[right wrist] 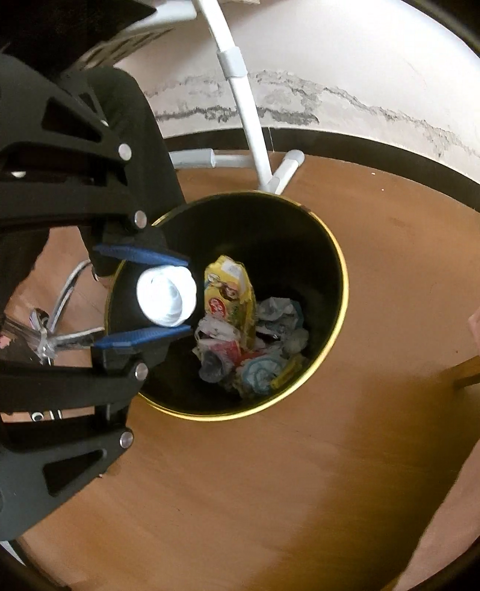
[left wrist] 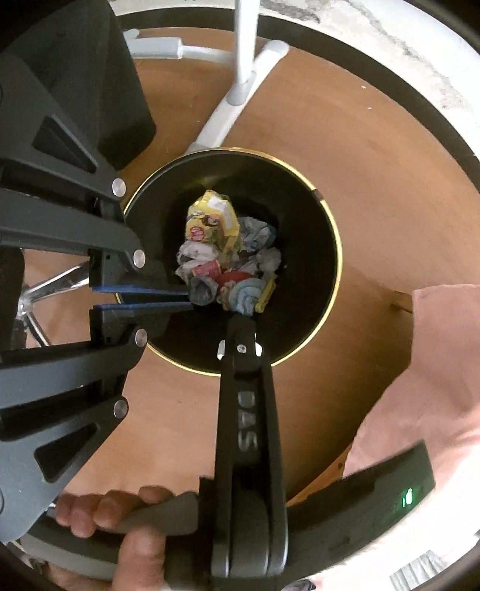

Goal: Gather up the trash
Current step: 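Carry the cap over the bin and open the right tool, then swing both empty tools back toward the desk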

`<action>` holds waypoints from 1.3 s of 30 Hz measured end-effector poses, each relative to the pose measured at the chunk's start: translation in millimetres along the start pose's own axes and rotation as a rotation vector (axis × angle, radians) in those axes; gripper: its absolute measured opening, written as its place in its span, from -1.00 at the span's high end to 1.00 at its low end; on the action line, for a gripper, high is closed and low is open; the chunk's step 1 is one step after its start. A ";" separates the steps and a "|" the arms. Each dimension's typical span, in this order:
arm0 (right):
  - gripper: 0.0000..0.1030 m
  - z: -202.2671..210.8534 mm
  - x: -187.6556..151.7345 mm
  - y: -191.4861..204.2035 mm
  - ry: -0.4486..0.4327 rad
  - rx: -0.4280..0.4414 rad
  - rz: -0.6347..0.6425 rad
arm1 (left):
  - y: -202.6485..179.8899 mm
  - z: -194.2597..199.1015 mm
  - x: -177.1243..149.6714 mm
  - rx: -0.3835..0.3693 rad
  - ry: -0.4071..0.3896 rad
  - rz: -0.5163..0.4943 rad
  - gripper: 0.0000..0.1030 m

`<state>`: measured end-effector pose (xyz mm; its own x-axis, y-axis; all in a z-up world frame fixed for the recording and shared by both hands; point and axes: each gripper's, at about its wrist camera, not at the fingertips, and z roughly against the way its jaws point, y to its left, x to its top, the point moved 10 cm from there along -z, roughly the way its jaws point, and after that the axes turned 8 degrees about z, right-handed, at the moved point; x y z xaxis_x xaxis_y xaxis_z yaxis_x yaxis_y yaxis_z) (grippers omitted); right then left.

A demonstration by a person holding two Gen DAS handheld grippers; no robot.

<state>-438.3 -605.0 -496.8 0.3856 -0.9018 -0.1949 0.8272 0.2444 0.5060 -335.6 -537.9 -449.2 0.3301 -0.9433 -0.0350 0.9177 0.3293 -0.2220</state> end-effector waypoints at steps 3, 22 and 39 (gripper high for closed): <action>-0.80 20.3 6.3 -1.8 -0.060 -0.023 0.011 | 3.1 5.5 -0.4 -0.001 -0.018 0.032 -0.82; -0.86 432.6 -19.2 145.6 -1.090 -0.605 0.173 | -64.1 414.7 -41.7 -0.093 -0.958 -0.149 -0.87; -0.86 249.8 -98.7 528.8 -0.966 -0.212 0.942 | 340.7 517.2 -205.8 0.648 -1.054 0.789 -0.87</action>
<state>-141.0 -475.8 -0.1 0.4683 -0.2309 0.8529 0.4923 0.8697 -0.0348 23.4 -210.2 -13.6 0.5264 -0.1414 0.8384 0.2692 0.9631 -0.0067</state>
